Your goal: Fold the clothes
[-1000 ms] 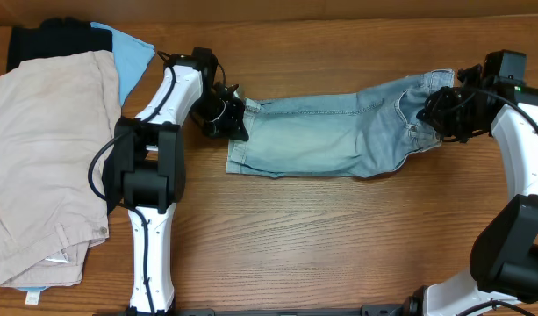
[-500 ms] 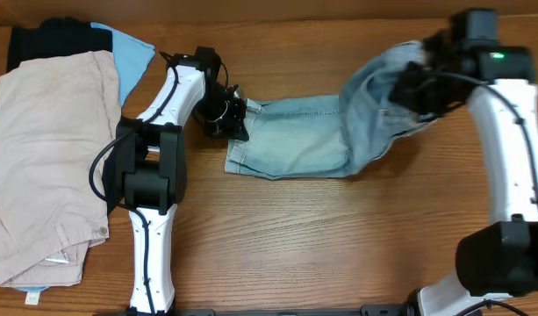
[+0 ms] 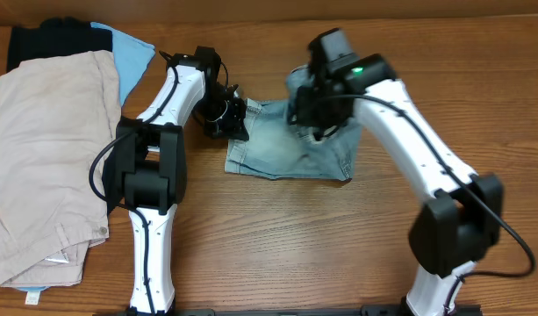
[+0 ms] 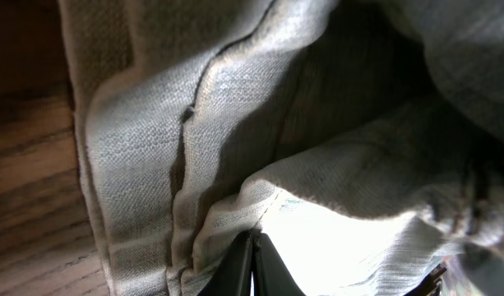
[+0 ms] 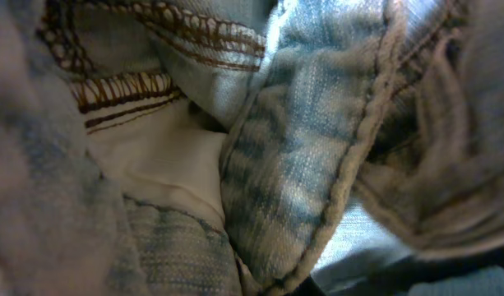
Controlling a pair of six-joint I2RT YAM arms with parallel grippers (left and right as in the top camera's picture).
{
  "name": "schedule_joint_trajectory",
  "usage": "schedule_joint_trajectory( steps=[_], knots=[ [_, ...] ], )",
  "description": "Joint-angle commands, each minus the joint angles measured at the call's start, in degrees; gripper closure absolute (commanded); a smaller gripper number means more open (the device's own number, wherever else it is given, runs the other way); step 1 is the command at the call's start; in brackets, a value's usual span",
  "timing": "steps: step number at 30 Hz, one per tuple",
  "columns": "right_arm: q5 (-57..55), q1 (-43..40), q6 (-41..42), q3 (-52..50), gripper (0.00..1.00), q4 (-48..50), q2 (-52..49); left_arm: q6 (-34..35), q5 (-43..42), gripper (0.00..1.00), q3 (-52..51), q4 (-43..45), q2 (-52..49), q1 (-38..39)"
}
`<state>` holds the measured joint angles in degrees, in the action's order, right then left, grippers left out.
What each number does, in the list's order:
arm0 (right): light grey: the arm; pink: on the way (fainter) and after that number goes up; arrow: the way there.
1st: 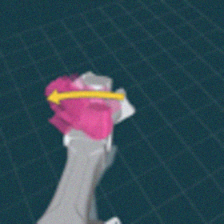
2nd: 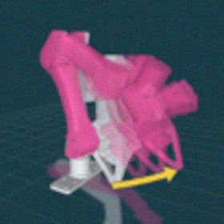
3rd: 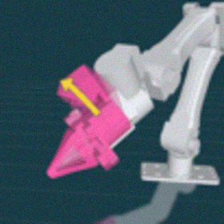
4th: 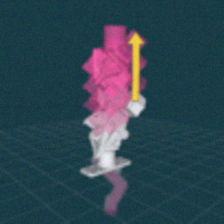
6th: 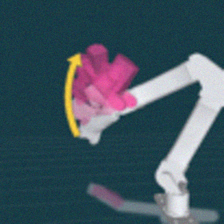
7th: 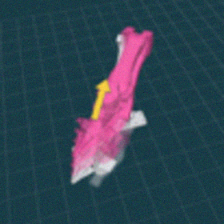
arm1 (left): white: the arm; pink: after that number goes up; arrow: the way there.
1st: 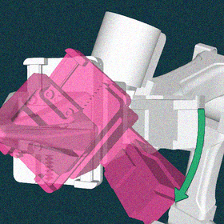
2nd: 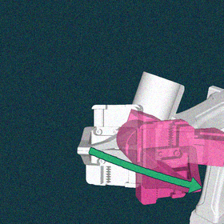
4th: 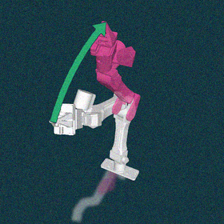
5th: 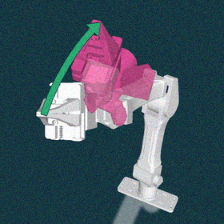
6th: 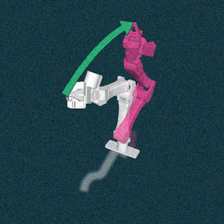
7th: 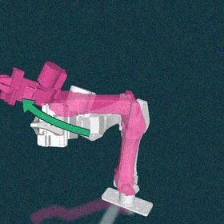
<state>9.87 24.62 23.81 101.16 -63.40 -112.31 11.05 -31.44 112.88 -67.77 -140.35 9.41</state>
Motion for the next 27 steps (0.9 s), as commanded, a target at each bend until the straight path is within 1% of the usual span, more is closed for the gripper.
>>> schedule_joint_trajectory(
  steps=[1,9,18,19,20,21,22,23,24,25,27],
  knots=[
    [0.66,3.19,3.93,1.22,0.96,1.64,-2.86,1.01,7.61,0.96,-1.86,1.01,-1.66,0.04],
    [3.02,8.26,4.98,1.4,0.96,6.56,-3.37,1.01,7.61,0.96,-1.86,1.01,-1.66,0.07],
    [4.09,9.2,6.43,1.4,0.96,9.44,-3.45,1.01,7.45,0.96,-1.86,0.98,-1.66,0.07],
    [4.17,9.29,6.51,1.4,0.91,10.1,-3.45,1.03,7.45,0.96,-1.86,0.98,-1.66,0.07],
    [4.11,9.4,6.47,1.4,0.74,10.51,-3.45,1.03,7.45,0.96,-1.86,0.96,-1.66,0.07],
    [4.17,9.4,6.49,1.42,0.54,10.71,-3.45,1.03,7.45,0.96,-1.86,0.98,-1.66,0.07],
    [4.35,9.4,6.47,1.42,0.3,10.86,-3.43,1.03,7.45,0.96,-1.86,0.96,-1.66,0.04],
    [4.39,9.4,6.49,1.46,0.16,10.84,-3.43,1.03,7.45,0.96,-1.86,0.96,-1.66,0.04],
    [4.87,9.38,6.47,1.57,0.11,10.69,-3.43,1.01,7.45,0.96,-1.86,0.96,-1.66,0.04],
    [5.57,9.22,6.47,1.92,0.09,10.34,-3.41,1.01,7.48,0.96,-1.86,0.94,-1.66,0.04],
    [7.76,8.44,6.4,4.42,0.09,7.93,-3.02,0.98,7.48,0.96,-1.81,0.7,-1.66,-0.07]
  ],
)
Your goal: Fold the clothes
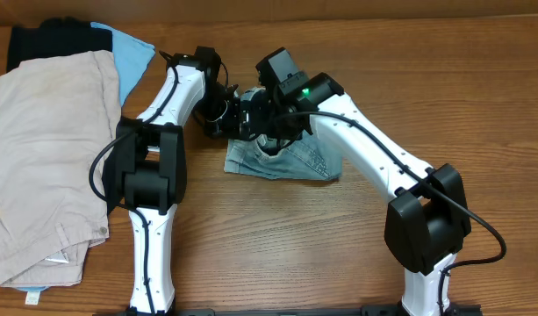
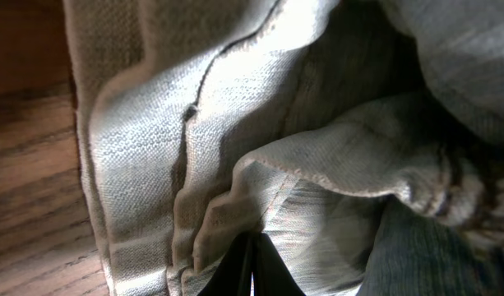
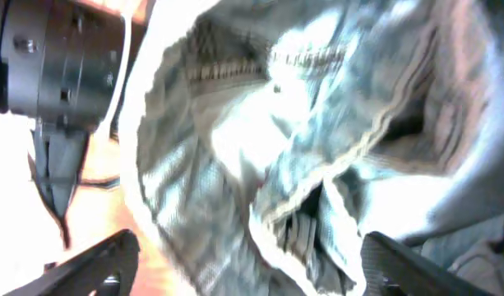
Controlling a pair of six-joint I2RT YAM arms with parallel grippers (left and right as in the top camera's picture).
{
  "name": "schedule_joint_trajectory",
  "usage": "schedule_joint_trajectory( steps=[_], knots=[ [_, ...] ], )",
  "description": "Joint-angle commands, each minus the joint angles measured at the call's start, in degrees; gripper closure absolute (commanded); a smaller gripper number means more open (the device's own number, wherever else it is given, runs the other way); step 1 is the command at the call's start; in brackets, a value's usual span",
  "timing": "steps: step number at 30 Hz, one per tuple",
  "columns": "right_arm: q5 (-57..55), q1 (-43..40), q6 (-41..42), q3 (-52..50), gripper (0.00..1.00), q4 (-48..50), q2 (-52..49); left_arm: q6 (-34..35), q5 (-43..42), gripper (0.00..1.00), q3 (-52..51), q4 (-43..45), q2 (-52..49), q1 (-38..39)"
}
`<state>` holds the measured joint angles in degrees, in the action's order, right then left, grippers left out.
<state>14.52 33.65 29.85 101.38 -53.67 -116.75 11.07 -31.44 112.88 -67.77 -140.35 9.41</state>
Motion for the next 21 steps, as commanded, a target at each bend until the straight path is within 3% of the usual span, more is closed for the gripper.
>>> schedule_joint_trajectory(
  steps=[1,6,7,9,11,17,21],
  knots=[
    [3.34,-0.9,0.37,5.31,0.09,-2.75,1.68,0.96,7.48,0.96,-1.73,0.5,-1.66,-0.17],
    [3.23,-2.64,-2.03,13.77,0.09,-9.42,4.28,0.11,7.5,0.96,0.26,-3.15,-1.6,-2.12],
    [3.1,-2.93,-2.4,15.21,0.09,-10.45,4.87,-0.68,7.52,0.92,1.29,-4.55,-1.6,-2.69],
    [2.1,-3.74,-3.06,18.21,0.09,-12.66,6.29,-2.54,8.33,0.71,4.37,-8.41,-1.6,-3.93],
    [0.42,-4.39,-3.06,19.21,0.09,-13.75,7.39,-2.62,11.28,0.59,8.57,-12.74,-1.6,-5.09],
    [-1.66,-5.11,-3.06,18.27,0.09,-16.24,6.99,-2.8,19.93,0.37,26.36,-24.63,-1.6,-7.93],
    [-1.66,-4.98,-3.06,16.87,0.15,-16.41,5.07,-2.78,21.49,0.34,39.34,-29.07,-1.55,-9.4]
  ],
)
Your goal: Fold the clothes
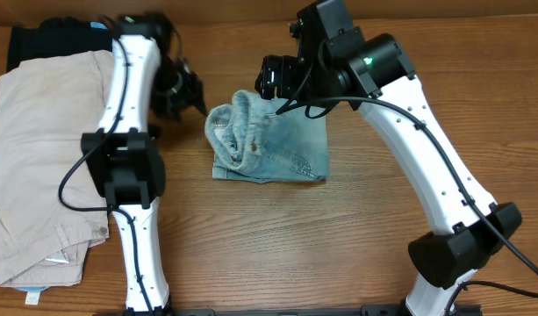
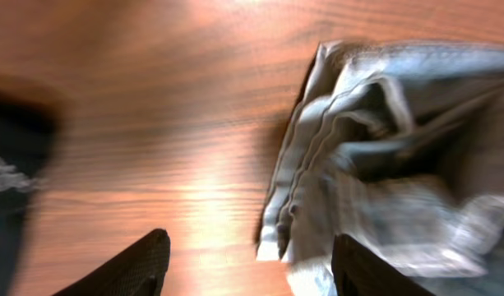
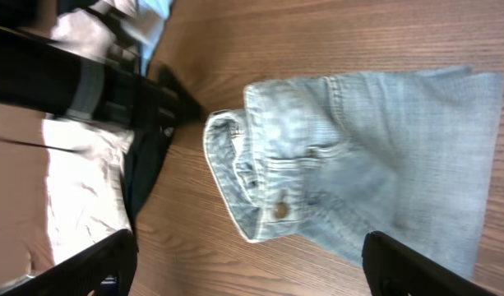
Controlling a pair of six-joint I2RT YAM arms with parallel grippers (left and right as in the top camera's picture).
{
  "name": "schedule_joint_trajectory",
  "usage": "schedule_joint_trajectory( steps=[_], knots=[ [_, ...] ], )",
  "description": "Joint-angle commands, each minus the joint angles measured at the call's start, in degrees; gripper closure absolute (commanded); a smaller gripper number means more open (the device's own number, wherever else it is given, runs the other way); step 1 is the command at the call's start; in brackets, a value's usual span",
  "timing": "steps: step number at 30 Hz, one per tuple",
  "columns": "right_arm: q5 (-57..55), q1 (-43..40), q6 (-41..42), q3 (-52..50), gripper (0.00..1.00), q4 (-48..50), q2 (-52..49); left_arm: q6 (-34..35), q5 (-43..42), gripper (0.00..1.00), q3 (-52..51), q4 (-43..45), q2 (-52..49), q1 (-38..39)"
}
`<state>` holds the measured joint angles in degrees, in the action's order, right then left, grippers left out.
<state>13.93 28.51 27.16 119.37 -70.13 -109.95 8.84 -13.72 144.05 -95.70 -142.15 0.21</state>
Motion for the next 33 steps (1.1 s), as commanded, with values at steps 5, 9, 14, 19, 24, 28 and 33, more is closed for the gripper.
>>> schedule_joint_trajectory(
  steps=[5,9,14,19,24,28,33],
  knots=[
    [-1.46,0.79,-0.37,-6.08,0.96,3.34,-4.59,1.4,2.91,0.34,17.29,-1.11,2.29,-1.31],
    [-1.36,1.46,-0.33,-11.06,0.96,10.03,-7.48,1.7,2.6,0.35,23.56,-1.11,2.89,-1.4],
    [4.04,4.07,-0.61,-15.34,0.96,20.2,-12.41,1.7,2.51,0.35,26.82,-1.09,2.89,-1.36],
    [5.62,8.9,-0.2,-15.54,0.96,21.27,-18.47,1.68,2.54,0.34,26.71,-1.09,2.86,-1.36],
    [13.4,10.64,6.58,-15.54,0.96,20.68,-23.58,1.68,2.58,0.35,26.69,-1.09,2.86,-1.33],
    [13.31,10.54,6.51,-15.47,0.96,21.27,-23.76,1.7,2.49,0.36,26.69,-1.09,2.86,-1.29],
    [13.62,8.76,4.5,-12.35,0.96,17.46,-23.19,1.7,2.49,0.35,26.69,-1.09,2.86,-1.29]
  ],
)
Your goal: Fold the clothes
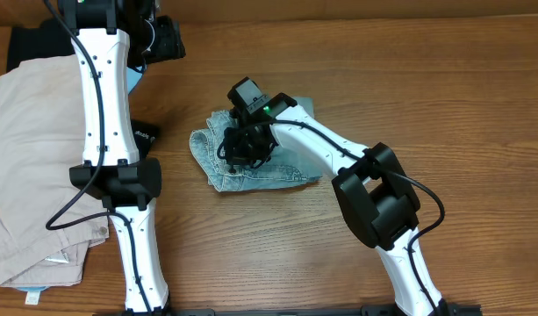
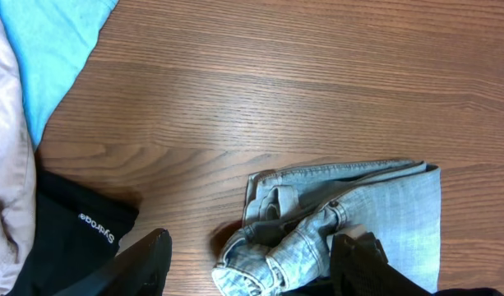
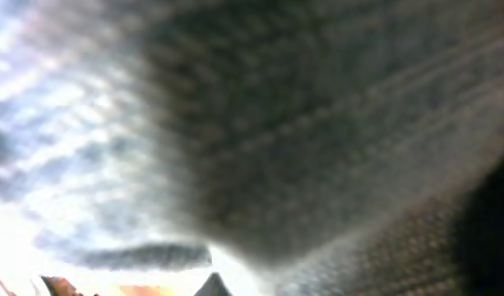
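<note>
The light-blue denim shorts lie folded and bunched on the wooden table, waistband rolled at the left; the left wrist view shows them from high up. My right gripper is pressed down into the shorts' left middle. Blurred denim fills its own view, and only one dark point of its closed tips shows, so it looks shut on the cloth. My left gripper hangs high at the back left, open and empty, well away from the shorts.
A beige garment tops a pile at the table's left edge, with a light-blue cloth and a black garment bearing a white label beside it. The left arm's white links stand between pile and shorts.
My right gripper was open above the shorts and is now down in them, shut. My left gripper is higher and farther back left. The shorts sit slightly more to the left and more bunched.
Both grippers first held the flat shorts, left at the left edge, right on the far right part. Then the right-hand part lay over beside the left gripper. Then both grippers were open and clear of the folded shorts. Now the right is back on them.
</note>
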Controlling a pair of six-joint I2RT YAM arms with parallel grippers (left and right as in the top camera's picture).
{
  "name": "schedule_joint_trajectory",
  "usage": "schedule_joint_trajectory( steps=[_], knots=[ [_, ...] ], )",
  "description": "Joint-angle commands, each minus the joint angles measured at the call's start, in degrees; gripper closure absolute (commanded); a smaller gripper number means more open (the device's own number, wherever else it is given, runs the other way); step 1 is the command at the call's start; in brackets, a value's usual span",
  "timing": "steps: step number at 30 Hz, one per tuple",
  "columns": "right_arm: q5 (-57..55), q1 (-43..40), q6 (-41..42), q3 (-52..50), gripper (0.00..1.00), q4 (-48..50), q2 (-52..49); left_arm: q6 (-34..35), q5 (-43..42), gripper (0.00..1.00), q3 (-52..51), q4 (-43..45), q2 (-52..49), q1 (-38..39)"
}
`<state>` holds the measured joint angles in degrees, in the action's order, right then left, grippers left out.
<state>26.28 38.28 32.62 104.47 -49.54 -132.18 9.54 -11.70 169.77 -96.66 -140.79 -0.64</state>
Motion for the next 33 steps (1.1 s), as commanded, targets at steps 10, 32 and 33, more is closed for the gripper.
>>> schedule_joint_trajectory(
  steps=[10,32,33],
  knots=[
    [-3.39,-9.49,-10.67,16.74,0.31,-24.65,6.05,1.01,0.04,0.32,0.96,-0.13,1.51,-0.39],
    [-19.02,-16.41,-21.94,-6.23,0.0,-14.64,2.8,0.98,0.09,0.22,0.96,-0.02,1.49,-0.39],
    [-19.23,-17.9,-21.27,-7.17,0.0,-13.35,2.6,0.98,0.09,0.22,0.96,-0.04,1.49,-0.39]
  ],
)
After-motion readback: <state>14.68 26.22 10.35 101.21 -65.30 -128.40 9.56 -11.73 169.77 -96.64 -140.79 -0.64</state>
